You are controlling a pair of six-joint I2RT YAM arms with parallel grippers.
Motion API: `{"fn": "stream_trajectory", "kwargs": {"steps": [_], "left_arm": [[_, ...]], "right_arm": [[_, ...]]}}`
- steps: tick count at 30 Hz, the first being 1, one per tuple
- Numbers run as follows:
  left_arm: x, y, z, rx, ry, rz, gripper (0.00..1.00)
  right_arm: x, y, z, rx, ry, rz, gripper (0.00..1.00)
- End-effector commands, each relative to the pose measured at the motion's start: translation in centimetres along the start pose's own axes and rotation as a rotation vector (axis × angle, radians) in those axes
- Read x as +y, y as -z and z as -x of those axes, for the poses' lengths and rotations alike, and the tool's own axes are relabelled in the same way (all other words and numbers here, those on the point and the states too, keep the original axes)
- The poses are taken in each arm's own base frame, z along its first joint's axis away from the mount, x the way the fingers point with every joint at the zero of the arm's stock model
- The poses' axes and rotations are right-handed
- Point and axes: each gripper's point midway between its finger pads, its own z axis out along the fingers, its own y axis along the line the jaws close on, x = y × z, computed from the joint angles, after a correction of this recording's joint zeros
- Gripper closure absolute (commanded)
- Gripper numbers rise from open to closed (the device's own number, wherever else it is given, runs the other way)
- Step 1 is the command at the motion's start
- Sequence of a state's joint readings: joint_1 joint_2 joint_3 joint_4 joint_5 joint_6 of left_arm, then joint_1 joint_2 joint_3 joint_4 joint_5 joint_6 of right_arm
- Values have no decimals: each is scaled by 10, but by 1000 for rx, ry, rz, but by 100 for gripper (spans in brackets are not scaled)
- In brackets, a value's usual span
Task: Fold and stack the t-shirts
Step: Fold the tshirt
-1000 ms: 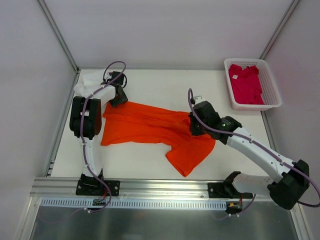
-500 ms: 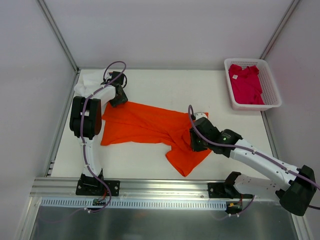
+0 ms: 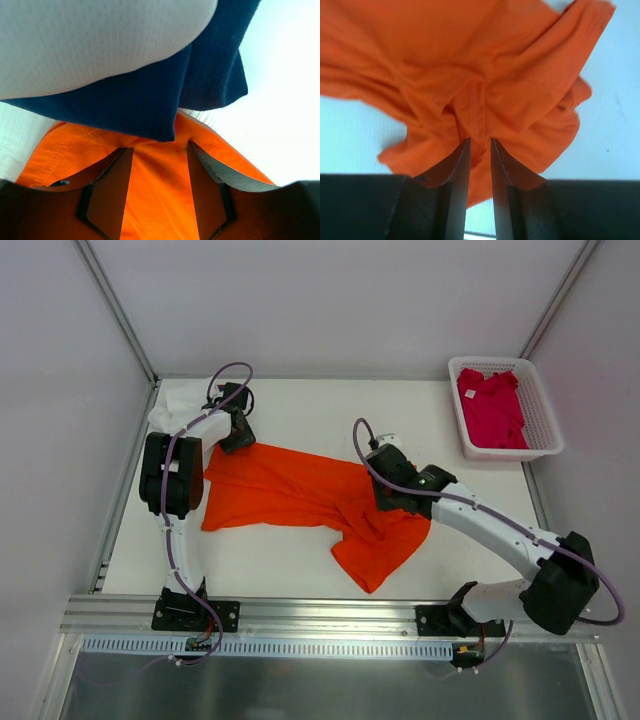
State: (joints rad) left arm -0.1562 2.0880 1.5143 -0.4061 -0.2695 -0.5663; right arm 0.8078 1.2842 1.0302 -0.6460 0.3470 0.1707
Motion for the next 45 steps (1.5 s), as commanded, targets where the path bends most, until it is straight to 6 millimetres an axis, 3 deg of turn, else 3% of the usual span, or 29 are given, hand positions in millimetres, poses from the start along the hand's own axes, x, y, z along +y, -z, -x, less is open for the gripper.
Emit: {"fn": "stream_trajectory", "kwargs": {"steps": [1, 4, 10, 16, 27, 37, 45], "left_arm": [[-1, -4, -3, 22, -18, -2, 52], [-1, -4, -3, 23, -19, -3, 52], [-1, -4, -3, 23, -20, -6, 52], [-2, -4, -3, 24, -22, -8, 52], [-1, -4, -2, 25, -20, -8, 52], [-2, -1, -6, 45, 0, -33, 52], [3, 13, 13, 10, 46, -53, 51]], "right_arm": [[-18, -15, 37, -41, 32, -88, 75], [-25, -39, 48, -17, 35, -111, 75], [-53, -89, 54, 53, -46, -133, 76], [-70, -118, 58, 85, -56, -133, 77], [-85, -156, 62, 143, -137, -84, 76], [-94, -167, 66, 175, -267, -35, 72], [-108, -183, 81, 184, -369, 22, 72]]}}
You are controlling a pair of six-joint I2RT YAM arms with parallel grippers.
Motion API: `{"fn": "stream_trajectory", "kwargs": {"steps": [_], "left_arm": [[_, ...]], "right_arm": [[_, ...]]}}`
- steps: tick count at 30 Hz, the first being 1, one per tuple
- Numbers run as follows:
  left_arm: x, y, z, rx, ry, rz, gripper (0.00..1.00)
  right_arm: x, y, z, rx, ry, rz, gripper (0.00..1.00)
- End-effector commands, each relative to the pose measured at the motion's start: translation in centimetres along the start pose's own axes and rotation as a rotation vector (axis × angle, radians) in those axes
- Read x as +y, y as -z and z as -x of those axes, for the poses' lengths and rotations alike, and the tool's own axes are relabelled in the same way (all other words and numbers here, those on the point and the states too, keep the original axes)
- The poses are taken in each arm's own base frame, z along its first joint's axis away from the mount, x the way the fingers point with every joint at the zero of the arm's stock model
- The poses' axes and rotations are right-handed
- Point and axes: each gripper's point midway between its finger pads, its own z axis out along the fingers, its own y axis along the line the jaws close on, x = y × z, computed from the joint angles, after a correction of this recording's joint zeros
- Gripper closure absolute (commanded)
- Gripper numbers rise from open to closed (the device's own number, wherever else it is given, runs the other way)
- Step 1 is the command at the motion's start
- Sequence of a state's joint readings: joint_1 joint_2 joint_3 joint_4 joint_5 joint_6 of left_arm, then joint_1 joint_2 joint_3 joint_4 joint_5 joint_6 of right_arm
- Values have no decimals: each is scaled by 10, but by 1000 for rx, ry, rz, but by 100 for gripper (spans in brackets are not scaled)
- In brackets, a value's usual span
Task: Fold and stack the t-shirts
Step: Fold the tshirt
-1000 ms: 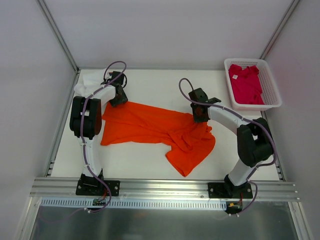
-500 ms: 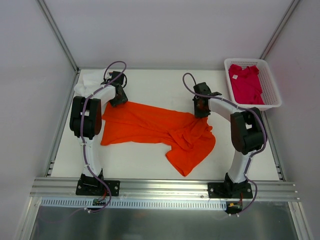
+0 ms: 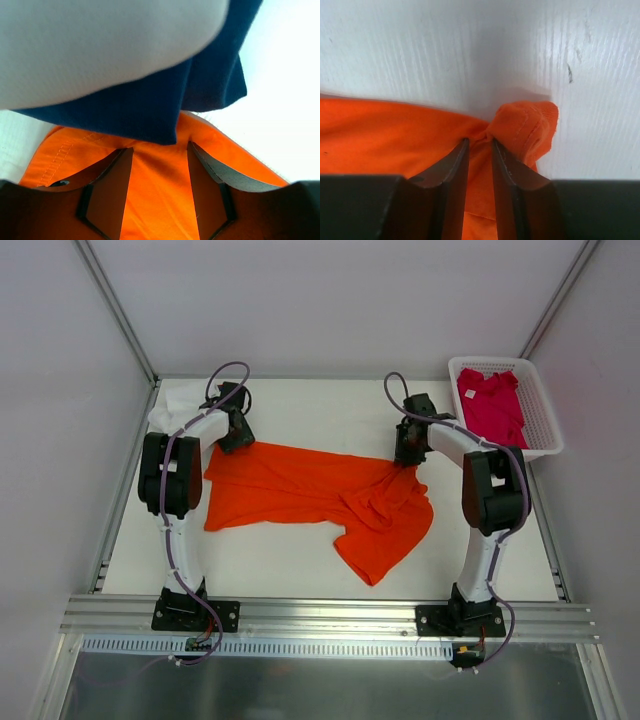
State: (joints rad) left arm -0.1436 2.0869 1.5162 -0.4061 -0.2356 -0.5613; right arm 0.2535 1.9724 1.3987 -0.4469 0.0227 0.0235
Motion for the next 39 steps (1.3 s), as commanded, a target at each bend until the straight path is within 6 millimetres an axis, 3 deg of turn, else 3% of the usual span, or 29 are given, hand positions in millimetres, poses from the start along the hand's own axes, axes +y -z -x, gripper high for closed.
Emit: {"fn": "stream_trajectory", "kwargs": {"steps": [1, 13, 18, 23, 29, 32, 36, 38, 39], "left_arm": [[5, 13, 12, -5, 43, -27, 52], [19, 10, 19, -5, 73, -12, 51], [17, 8, 20, 0, 69, -20, 51], [13, 15, 24, -7, 65, -46, 51], [-3, 61, 49, -88, 39, -144, 49], [-13, 102, 67, -163, 33, -215, 49], [-20, 139, 69, -221, 6, -261, 48], [-20, 157, 70, -252, 1, -279, 48], [-18, 156, 62, -237, 1, -275, 48]], "right_arm": [[4, 2, 23, -22, -59, 60, 72], [-12, -13, 84, -71, -98, 51, 72], [-16, -15, 94, -71, -104, 41, 72], [-18, 1, 94, -93, -100, 38, 72], [-20, 29, 89, -131, -89, 36, 72], [-19, 54, 93, -178, -81, 35, 72], [-22, 89, 87, -235, -72, 17, 72], [-20, 99, 79, -239, -64, 16, 72], [-21, 98, 68, -221, -61, 11, 72]]}}
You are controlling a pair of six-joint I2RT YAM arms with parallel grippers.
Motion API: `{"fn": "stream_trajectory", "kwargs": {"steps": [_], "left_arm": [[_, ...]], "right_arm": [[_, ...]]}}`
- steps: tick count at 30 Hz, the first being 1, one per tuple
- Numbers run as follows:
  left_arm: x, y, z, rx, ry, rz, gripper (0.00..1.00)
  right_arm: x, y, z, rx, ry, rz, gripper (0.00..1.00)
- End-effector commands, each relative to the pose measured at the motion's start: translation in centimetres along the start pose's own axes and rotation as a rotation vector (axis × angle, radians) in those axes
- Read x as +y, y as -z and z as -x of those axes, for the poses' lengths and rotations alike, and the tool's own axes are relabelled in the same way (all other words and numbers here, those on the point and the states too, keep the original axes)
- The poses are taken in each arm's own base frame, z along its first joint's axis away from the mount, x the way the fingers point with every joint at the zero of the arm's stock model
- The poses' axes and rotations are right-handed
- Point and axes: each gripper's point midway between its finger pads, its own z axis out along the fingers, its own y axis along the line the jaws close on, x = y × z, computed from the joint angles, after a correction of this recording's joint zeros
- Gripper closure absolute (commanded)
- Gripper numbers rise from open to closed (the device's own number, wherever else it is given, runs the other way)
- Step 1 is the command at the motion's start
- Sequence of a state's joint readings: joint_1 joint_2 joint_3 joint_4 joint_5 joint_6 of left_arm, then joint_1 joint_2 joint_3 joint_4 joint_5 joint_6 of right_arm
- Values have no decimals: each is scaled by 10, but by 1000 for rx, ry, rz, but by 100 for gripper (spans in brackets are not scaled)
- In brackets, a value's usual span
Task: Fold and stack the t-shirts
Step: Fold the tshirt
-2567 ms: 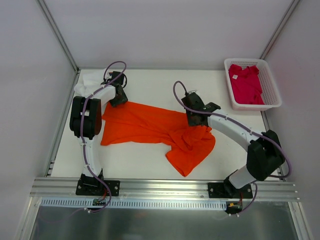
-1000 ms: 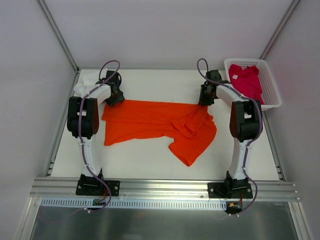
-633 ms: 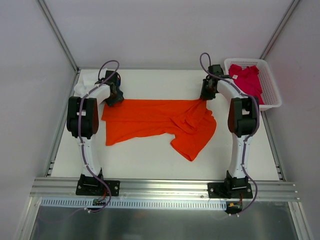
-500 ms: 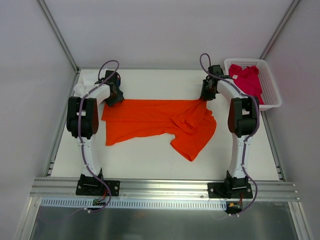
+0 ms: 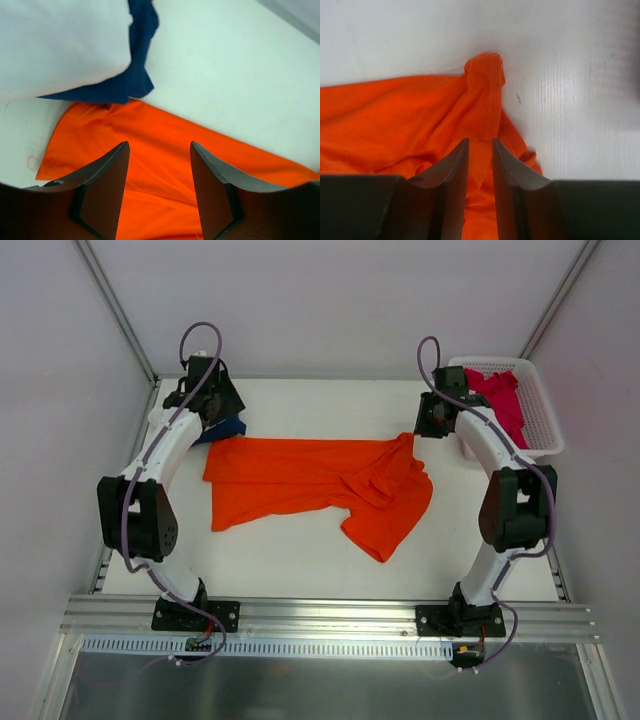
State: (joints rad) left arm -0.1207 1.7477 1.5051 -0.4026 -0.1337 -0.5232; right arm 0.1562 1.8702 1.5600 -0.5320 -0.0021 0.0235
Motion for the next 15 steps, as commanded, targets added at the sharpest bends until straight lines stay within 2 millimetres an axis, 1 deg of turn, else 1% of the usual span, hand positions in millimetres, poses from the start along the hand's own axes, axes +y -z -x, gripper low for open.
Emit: {"fn": "stream_trajectory", "kwargs": {"steps": [1, 2, 3, 4, 5, 6, 7, 8, 9, 10, 11, 12, 13, 14, 15], "left_arm": [[-5, 31, -9, -4, -32, -38, 48], [-5, 38, -11, -6, -23, -49, 48], [2, 36, -26, 25, -18, -35, 48], [2, 39, -33, 32, -20, -34, 48], [3, 45, -38, 32, -18, -40, 48], [12, 42, -53, 58, -16, -15, 48], [13, 42, -61, 69, -24, -11, 48], [16, 44, -67, 76, -25, -5, 48], [24, 40, -83, 111, -21, 12, 48], [32, 39, -99, 142, -23, 26, 48], [29, 41, -98, 137, -21, 17, 48], [38, 39, -114, 168, -18, 36, 48], [39, 43, -117, 161, -16, 35, 48], [47, 43, -133, 186, -24, 50, 48], [49, 43, -137, 182, -18, 48, 48]], "right_arm": [[3, 41, -1, -65, 33, -4, 72], [6, 45, -9, -62, 45, -7, 72], [9, 47, -16, -56, 51, -6, 71], [14, 52, -31, -48, 69, 2, 72], [15, 54, -39, -49, 74, -7, 72], [16, 55, -48, -42, 82, -9, 71], [20, 59, -65, -32, 103, -2, 72], [21, 60, -73, -31, 105, -6, 71], [24, 62, -81, -29, 108, 0, 71], [25, 66, -95, -25, 125, -3, 71], [27, 68, -102, -25, 130, 1, 71], [30, 71, -109, -24, 133, 9, 71], [36, 75, -118, -18, 153, 20, 71], [32, 79, -128, -18, 157, 15, 71], [34, 83, -133, -19, 159, 23, 71]]}}
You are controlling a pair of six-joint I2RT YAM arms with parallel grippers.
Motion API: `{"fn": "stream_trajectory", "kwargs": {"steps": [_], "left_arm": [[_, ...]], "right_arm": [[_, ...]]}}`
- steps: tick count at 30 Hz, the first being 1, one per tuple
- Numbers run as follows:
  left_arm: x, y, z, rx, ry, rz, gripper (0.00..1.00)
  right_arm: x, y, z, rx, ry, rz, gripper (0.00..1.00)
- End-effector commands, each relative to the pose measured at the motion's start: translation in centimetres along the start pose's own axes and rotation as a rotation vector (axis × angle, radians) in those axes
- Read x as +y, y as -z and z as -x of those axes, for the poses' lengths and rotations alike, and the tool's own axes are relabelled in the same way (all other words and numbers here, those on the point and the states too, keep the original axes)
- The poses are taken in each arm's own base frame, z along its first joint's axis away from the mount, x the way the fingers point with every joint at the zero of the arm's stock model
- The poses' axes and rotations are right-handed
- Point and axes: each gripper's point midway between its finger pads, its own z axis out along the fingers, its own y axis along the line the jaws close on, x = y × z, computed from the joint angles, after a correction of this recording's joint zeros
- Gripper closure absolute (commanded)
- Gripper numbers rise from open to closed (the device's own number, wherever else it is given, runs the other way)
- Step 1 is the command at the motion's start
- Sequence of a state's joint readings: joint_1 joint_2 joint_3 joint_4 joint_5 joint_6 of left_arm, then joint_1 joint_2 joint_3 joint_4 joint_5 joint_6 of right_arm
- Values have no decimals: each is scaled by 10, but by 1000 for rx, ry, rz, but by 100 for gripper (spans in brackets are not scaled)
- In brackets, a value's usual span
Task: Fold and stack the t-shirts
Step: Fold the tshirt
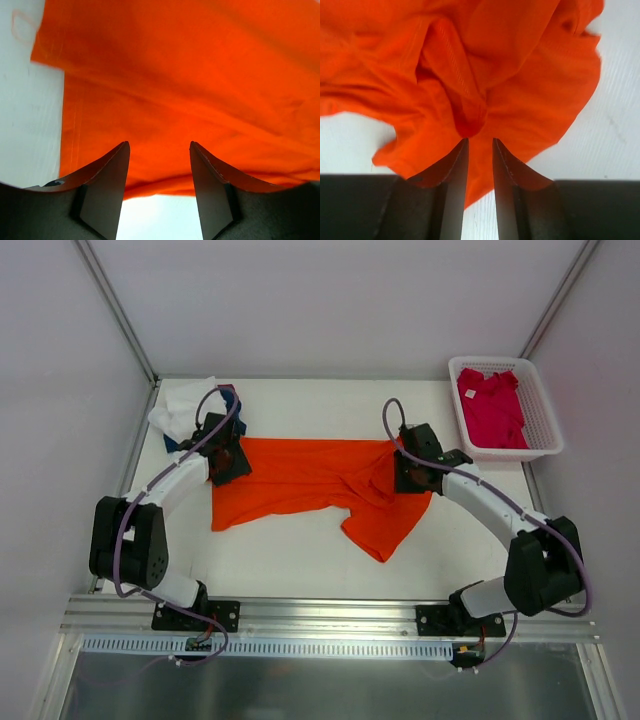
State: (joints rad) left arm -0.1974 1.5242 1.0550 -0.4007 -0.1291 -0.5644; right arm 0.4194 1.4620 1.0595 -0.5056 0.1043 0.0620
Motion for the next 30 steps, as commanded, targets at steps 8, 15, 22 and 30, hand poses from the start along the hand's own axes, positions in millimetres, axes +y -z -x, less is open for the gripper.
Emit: {"fn": "stream_trajectory", "kwargs": {"steps": [8, 15, 22, 30], "left_arm": [[20, 17, -44, 0, 18, -5, 48], [42, 13, -71, 21, 11, 54, 48], [74, 15, -83, -18, -11, 140, 48], [97, 36, -80, -32, 28, 199, 48]], "right_arm": [[10, 39, -47, -68, -11, 17, 65], [19, 39, -81, -21, 48, 22, 58], [22, 35, -102, 12, 76, 37, 58], [21, 35, -107, 11, 77, 47, 58]]}}
